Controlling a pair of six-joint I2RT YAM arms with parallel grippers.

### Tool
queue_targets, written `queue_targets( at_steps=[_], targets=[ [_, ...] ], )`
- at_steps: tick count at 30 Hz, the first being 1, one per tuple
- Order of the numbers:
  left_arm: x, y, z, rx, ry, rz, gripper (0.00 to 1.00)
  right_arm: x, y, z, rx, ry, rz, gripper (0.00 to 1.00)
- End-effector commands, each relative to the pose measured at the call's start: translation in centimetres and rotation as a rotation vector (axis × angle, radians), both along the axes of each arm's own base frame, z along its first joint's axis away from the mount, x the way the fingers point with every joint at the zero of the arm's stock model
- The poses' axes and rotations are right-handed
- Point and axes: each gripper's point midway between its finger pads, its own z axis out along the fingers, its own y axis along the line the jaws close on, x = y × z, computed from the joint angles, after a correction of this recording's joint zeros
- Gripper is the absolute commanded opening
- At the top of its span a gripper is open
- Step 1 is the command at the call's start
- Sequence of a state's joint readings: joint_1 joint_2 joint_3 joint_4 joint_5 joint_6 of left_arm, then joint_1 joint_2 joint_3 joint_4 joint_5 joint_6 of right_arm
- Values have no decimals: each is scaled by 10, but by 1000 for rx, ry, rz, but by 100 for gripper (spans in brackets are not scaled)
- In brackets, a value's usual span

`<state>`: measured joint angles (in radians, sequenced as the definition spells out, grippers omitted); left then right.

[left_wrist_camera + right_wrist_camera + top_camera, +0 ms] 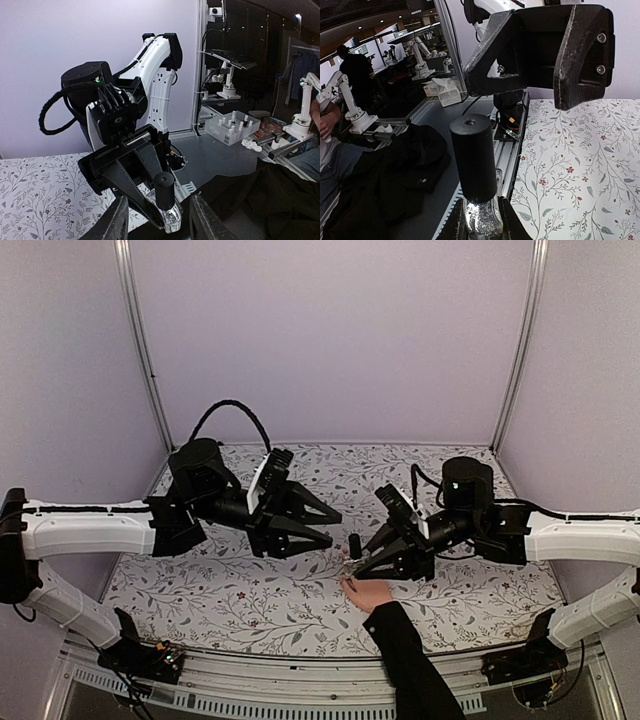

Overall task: Paint the nails
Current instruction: Unscrew the nail polish bottle.

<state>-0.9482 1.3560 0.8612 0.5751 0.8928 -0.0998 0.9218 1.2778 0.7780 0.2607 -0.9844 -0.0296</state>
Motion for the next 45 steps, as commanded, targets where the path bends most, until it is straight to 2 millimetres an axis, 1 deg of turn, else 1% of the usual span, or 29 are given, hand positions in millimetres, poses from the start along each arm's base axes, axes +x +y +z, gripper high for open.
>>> queue_targets(
  at_steps=[1,5,9,10,12,14,18,20,21,22,25,28,30,32,36,41,45],
  targets=[
    [-12,-12,-1,4,-36,-57,42,-10,2,11,25,-7,89,0],
    [-15,-19,-2,9,-39,-75,38,-11,5,9,16,-5,106,0],
    [-22,-23,-4,14,-43,-110,31,-12,7,7,10,3,116,0],
    [-23,-24,-5,16,-43,-117,28,-12,7,7,9,4,117,0],
    [-24,-26,-7,22,-41,-122,20,-12,8,7,8,6,118,0],
    [-25,-27,-9,30,-39,-126,14,-11,8,7,7,8,116,0],
    [-28,-28,-11,37,-32,-132,5,-10,8,8,6,6,104,0],
    [-26,-28,-10,38,-28,-115,0,-7,9,6,1,3,85,0],
    [-23,-29,-10,38,-26,-97,0,-5,9,5,-2,3,73,0],
    [-19,-29,-9,37,-24,-67,0,-3,9,5,-4,2,62,0],
    [3,-33,-13,65,-2,59,0,7,13,4,-19,5,-6,0],
    [12,-34,-16,74,24,111,0,15,15,2,-33,7,-58,0],
    [14,-35,-15,68,34,126,0,20,16,1,-39,6,-87,0],
    [21,-35,-15,66,45,163,0,26,17,0,-45,3,-130,0],
    [38,-36,-15,67,67,264,0,46,17,0,-51,-12,-260,0],
    [79,-33,-21,83,116,500,0,74,11,5,-42,-15,-444,0],
    [101,-30,-26,88,173,621,0,88,6,8,-37,-53,-514,0]
  ],
)
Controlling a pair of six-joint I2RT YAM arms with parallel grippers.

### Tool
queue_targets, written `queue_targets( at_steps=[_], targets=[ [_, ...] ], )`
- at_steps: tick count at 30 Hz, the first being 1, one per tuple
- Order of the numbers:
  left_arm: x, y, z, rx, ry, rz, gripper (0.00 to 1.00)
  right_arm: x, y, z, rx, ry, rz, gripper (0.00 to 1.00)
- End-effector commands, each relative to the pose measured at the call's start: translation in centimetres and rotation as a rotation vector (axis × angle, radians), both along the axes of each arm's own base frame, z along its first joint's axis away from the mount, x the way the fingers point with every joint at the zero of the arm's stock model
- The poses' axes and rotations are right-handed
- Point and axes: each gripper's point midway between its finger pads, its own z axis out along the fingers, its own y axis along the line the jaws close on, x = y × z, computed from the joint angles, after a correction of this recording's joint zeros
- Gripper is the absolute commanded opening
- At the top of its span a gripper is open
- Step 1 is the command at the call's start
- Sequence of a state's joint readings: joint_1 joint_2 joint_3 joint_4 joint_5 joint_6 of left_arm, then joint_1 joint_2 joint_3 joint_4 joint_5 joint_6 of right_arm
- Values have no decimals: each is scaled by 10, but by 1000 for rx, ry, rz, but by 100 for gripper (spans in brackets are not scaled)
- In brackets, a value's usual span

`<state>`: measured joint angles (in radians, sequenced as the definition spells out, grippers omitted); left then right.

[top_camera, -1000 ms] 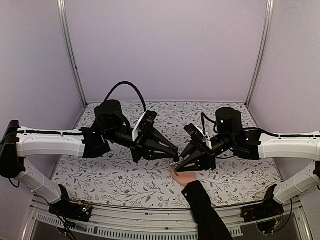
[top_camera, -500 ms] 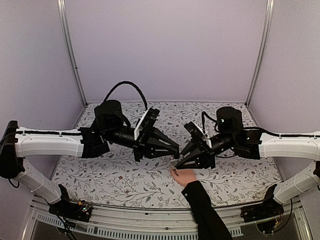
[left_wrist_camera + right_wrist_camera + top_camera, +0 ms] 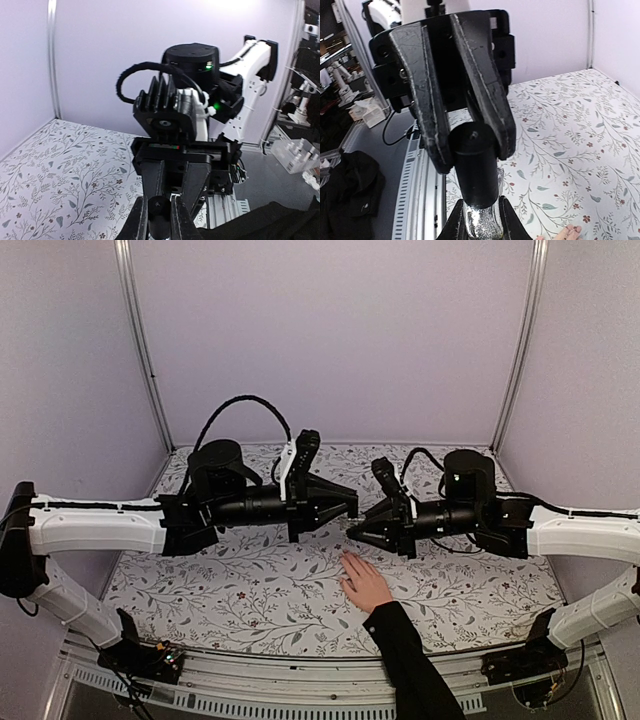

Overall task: Paint the nails
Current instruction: Unscrew the nail polish bottle.

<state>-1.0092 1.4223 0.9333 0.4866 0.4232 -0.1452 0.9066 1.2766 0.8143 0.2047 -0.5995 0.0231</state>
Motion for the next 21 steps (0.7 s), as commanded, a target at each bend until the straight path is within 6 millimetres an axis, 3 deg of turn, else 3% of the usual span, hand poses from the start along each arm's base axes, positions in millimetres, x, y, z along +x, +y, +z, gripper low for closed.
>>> queue_targets(
  at_steps=[1,6,10,16,21],
  targets=[
    [42,0,-18,31,83,244,0,21,-2,14,34,-66,-135,0],
    [69,1,-24,36,168,398,0,54,-10,15,16,-86,-328,0],
    [79,0,-23,20,181,478,0,70,-13,15,8,-83,-415,0],
    [85,-2,-27,20,190,533,0,95,-18,6,-24,-73,-552,0],
    [80,-1,-23,19,170,514,0,96,-18,5,-26,-74,-554,0]
  ],
)
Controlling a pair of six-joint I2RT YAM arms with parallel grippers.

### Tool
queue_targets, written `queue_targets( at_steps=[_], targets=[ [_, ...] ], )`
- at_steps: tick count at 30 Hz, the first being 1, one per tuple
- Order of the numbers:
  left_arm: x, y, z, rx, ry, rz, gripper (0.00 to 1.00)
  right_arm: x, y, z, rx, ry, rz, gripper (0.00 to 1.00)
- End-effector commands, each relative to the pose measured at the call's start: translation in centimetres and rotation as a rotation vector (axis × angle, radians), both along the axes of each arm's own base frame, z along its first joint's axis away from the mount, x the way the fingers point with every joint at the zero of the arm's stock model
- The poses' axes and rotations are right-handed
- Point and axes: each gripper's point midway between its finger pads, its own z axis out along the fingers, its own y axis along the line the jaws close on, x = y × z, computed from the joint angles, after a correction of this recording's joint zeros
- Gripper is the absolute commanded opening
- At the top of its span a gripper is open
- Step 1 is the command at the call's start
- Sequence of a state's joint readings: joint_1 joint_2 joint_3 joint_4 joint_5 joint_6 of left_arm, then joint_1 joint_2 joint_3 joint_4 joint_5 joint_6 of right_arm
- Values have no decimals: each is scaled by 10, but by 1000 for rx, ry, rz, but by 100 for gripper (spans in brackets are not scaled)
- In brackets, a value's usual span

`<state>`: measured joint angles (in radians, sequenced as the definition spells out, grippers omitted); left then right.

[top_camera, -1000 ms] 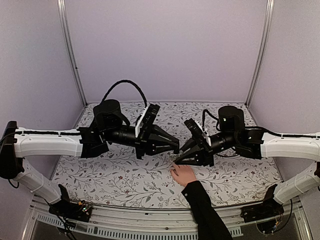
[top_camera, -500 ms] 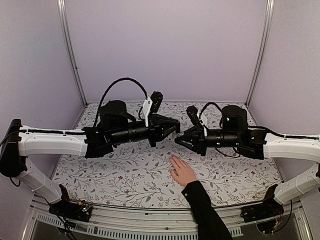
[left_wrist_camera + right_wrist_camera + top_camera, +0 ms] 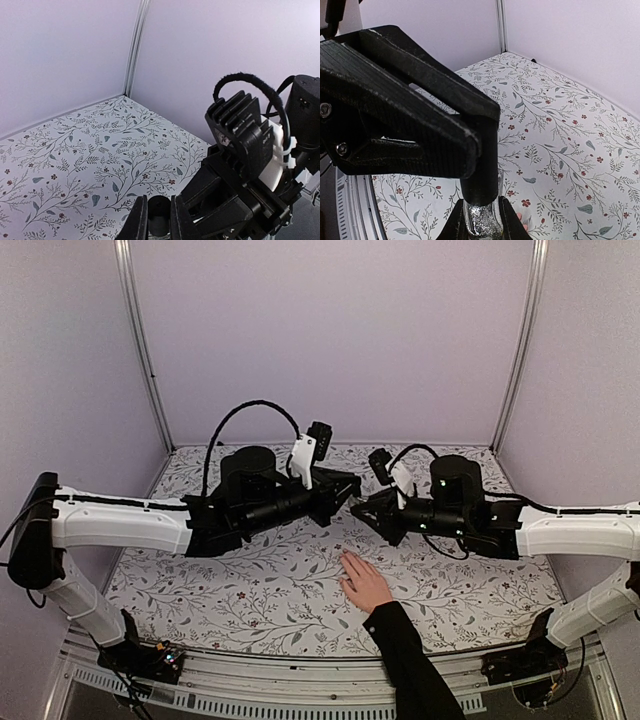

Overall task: Paint the nails
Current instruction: Unscrew the nail polish bottle.

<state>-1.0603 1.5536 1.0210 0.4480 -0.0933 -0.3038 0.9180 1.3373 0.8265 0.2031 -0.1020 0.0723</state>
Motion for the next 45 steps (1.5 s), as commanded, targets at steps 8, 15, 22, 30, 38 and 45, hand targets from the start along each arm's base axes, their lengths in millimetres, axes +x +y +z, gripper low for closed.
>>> queue_targets(
  at_steps=[8,15,22,30,38,45],
  targets=[
    [-32,24,31,-15,-97,-212,42,-9,0,34,83,-68,54,0],
    [-66,48,46,-61,-195,-439,61,-51,8,41,109,-60,299,0],
    [-121,51,56,-89,-318,-745,59,-105,14,50,131,-34,617,0],
    [-138,26,49,-34,-350,-846,50,-134,13,54,151,1,806,0],
    [-142,8,41,-6,-337,-882,42,-141,16,50,144,22,864,0],
    [-145,0,31,22,-322,-908,24,-144,16,48,145,37,888,0]
  ],
)
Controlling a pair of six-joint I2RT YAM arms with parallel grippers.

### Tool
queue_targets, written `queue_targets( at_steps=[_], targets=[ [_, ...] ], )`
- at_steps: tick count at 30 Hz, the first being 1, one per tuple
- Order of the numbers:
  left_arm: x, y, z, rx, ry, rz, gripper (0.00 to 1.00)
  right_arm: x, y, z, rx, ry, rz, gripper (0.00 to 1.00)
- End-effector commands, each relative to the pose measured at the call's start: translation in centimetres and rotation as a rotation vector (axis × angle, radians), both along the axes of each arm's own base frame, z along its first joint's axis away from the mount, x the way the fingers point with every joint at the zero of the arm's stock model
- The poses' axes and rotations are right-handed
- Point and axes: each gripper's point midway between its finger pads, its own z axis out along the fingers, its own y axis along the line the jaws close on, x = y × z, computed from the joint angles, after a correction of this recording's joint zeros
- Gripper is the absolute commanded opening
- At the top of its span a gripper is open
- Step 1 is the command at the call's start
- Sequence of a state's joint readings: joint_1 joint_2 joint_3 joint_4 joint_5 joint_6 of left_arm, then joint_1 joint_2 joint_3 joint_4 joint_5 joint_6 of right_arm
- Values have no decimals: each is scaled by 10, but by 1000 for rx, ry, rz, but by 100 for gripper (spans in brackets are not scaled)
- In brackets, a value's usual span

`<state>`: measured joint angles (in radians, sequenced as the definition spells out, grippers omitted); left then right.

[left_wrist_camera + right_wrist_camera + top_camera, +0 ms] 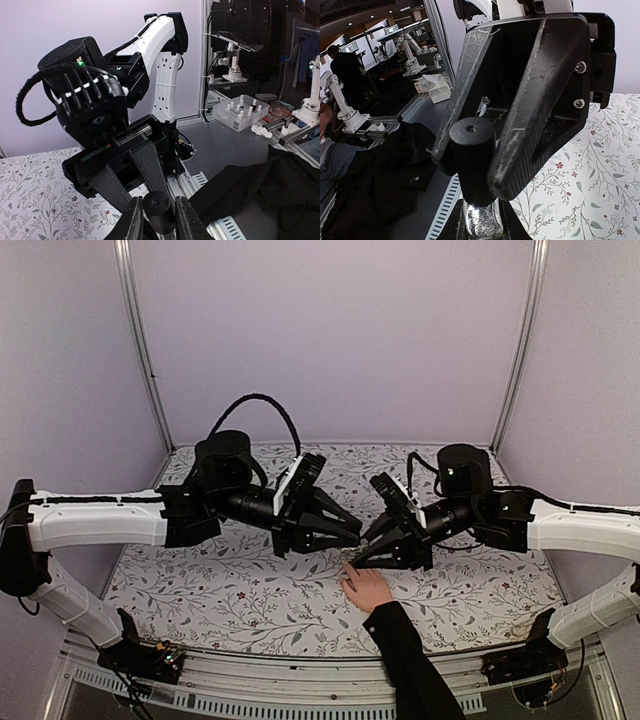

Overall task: Paint the nails
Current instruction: Unscrew the nail polish bottle.

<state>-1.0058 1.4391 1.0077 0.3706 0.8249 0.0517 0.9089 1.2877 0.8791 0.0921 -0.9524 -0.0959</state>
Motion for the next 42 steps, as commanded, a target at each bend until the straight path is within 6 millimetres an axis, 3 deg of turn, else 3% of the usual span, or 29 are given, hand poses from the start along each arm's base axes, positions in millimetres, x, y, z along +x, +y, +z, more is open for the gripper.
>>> queue_targets(
  at_steps=[1,7,11,26,32,38,42],
  targets=[
    [-8,-5,-1,14,-12,-35,22,-4,3,6,13,-3,46,0],
    [-9,-5,-1,16,-7,-43,8,0,3,5,8,-12,12,0],
    [2,-7,0,24,19,29,0,15,5,3,-9,-28,-82,0],
    [57,-14,-8,33,112,343,0,76,0,-3,-49,-58,-450,0],
    [90,-16,-25,60,186,521,0,98,-6,-5,-53,-75,-583,0],
    [105,-14,-30,46,237,605,0,123,-16,-8,-72,-52,-746,0],
    [108,-16,-31,27,270,621,0,127,-16,-13,-80,-47,-770,0]
  ],
)
